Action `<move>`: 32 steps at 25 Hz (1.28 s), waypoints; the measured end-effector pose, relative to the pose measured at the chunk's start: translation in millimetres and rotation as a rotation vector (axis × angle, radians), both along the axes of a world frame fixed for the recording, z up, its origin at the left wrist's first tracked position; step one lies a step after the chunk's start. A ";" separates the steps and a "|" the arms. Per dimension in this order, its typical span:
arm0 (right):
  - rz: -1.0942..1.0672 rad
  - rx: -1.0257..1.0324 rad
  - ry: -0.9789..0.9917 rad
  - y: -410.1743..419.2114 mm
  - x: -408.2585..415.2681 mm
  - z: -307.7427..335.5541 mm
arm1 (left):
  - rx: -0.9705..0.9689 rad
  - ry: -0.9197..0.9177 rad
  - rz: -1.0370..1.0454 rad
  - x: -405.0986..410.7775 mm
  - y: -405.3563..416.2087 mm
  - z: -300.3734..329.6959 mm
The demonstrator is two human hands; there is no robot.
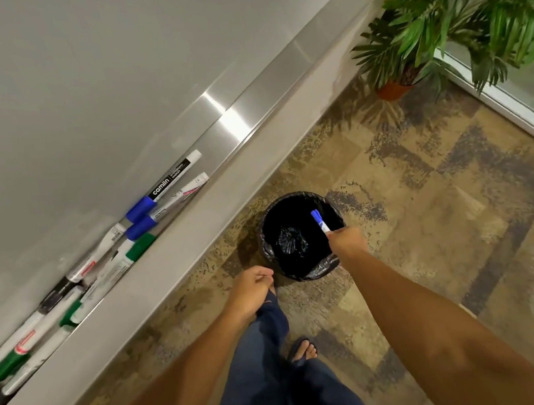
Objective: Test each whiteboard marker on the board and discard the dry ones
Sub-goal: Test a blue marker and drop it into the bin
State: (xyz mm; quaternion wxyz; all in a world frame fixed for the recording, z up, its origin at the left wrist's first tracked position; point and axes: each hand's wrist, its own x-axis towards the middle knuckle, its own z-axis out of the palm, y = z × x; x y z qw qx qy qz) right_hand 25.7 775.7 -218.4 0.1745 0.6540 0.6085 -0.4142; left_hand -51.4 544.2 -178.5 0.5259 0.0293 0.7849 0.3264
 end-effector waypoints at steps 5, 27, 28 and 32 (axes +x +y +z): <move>0.071 0.038 -0.005 -8.3 14.4 -26.3 | 0.008 0.013 0.026 5.9 0.5 -19.5; 0.560 -0.118 0.776 -171.3 31.5 182.6 | 0.207 0.158 0.632 85.0 -104.3 176.9; 0.587 -0.125 0.805 -183.1 30.2 190.8 | 0.232 0.191 0.669 89.3 -117.4 185.4; 0.700 -0.181 0.867 -230.1 25.9 215.6 | 0.256 0.283 0.777 105.1 -164.6 205.5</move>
